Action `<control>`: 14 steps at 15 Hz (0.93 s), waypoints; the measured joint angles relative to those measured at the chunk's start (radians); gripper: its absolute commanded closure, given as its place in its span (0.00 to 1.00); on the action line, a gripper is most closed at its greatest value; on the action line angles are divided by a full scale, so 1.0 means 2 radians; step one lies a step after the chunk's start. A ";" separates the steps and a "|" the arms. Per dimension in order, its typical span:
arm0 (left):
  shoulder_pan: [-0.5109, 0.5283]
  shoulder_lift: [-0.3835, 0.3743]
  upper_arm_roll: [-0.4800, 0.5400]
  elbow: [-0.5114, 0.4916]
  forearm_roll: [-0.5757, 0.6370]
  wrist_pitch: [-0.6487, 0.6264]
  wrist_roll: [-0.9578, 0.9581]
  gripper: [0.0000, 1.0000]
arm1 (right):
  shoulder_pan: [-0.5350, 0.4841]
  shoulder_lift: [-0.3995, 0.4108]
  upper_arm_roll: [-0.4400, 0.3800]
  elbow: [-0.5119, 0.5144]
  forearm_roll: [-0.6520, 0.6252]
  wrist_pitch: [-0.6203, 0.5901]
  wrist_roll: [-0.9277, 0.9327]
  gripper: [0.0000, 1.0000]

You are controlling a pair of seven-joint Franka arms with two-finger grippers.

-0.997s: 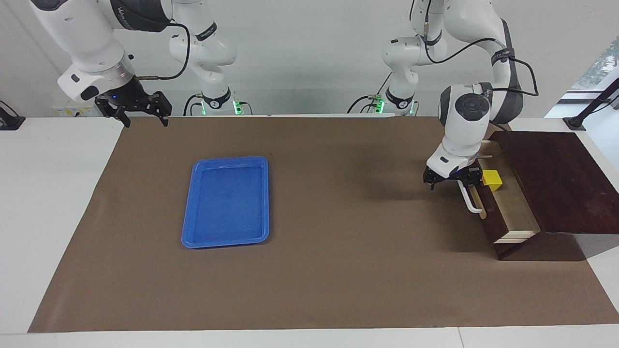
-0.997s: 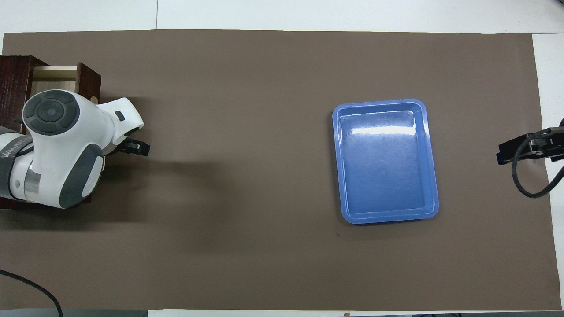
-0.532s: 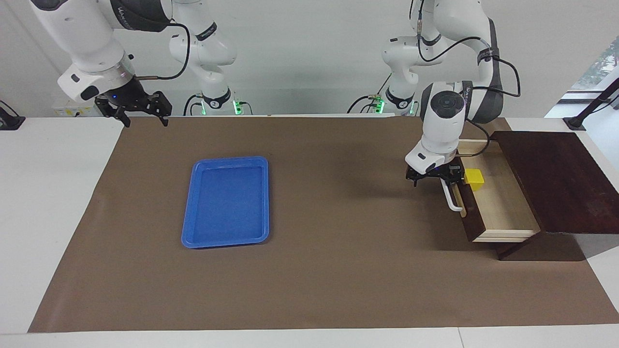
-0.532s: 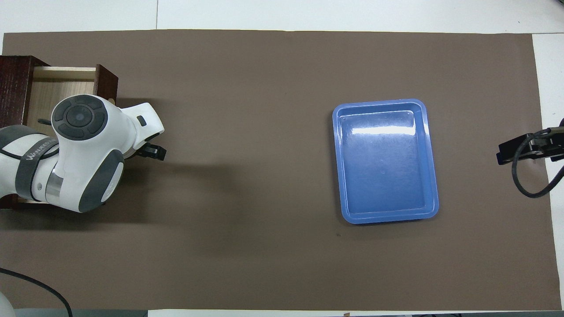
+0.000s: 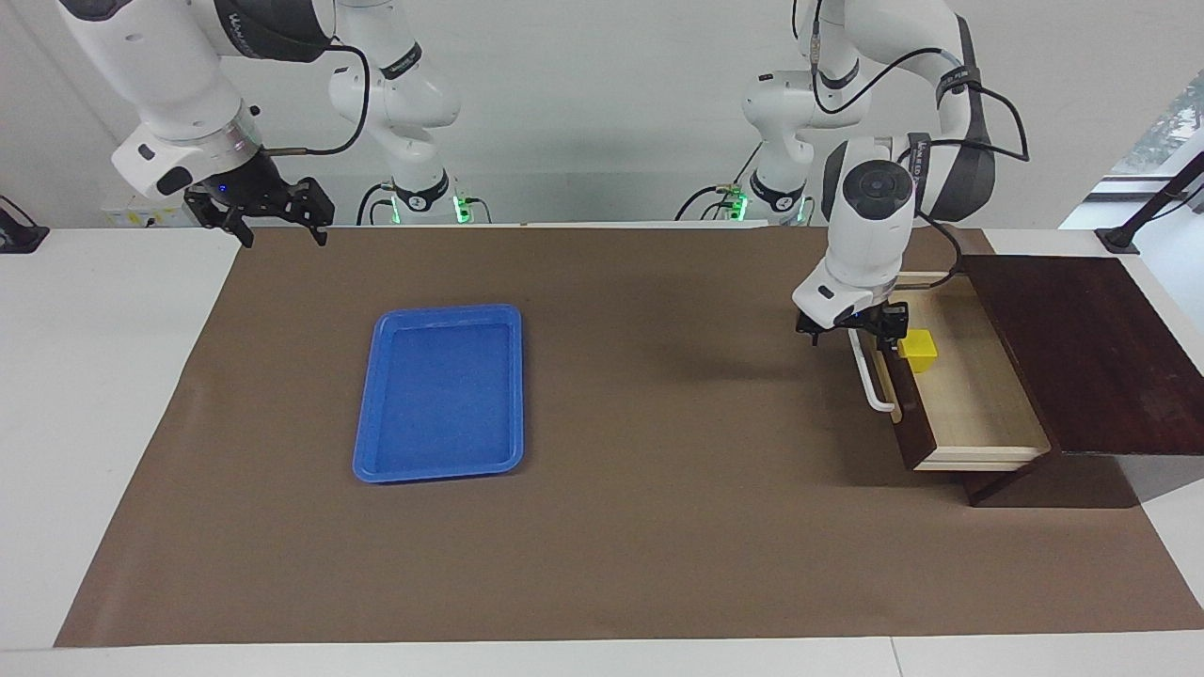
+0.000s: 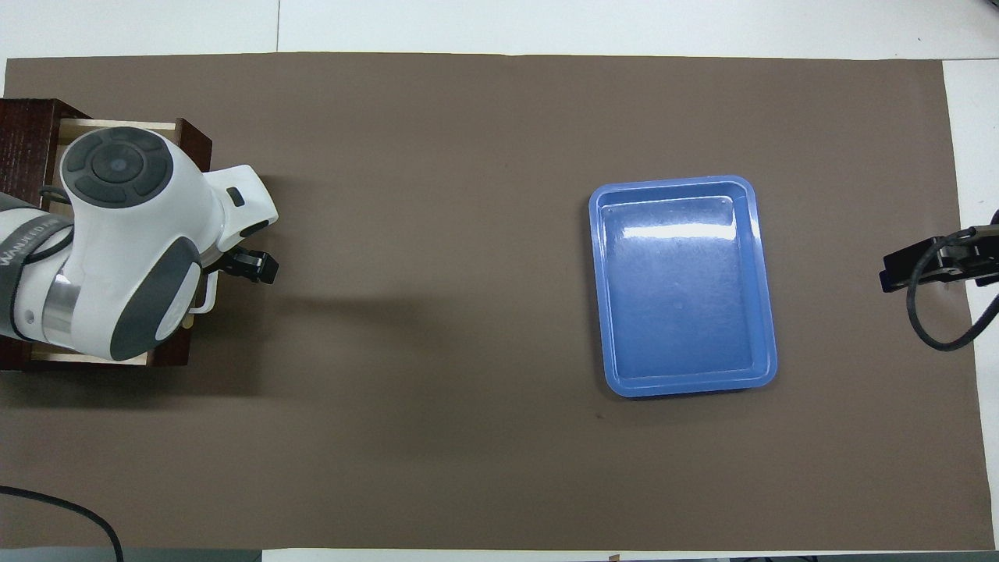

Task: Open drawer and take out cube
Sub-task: 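Pull the drawer open toward the robot with the left gripper, then release the handle and grasp the yellow cube with the left gripper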

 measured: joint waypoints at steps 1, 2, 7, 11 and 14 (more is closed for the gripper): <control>0.000 0.000 0.000 0.017 -0.008 -0.018 0.000 0.00 | 0.000 0.000 0.000 0.000 0.000 0.000 0.000 0.00; 0.000 -0.001 0.001 0.034 -0.020 -0.033 0.001 0.00 | 0.000 0.000 0.000 0.000 0.000 0.000 0.000 0.00; 0.041 -0.021 0.013 0.070 -0.076 -0.055 -0.022 0.00 | 0.000 0.000 0.000 0.000 0.000 0.000 0.000 0.00; 0.098 -0.032 0.016 0.070 -0.093 -0.054 -0.106 0.00 | 0.000 0.000 0.000 0.000 0.000 0.000 0.000 0.00; 0.127 -0.033 0.016 0.064 -0.108 -0.053 -0.233 0.00 | 0.000 0.000 0.000 0.000 0.000 0.000 0.000 0.00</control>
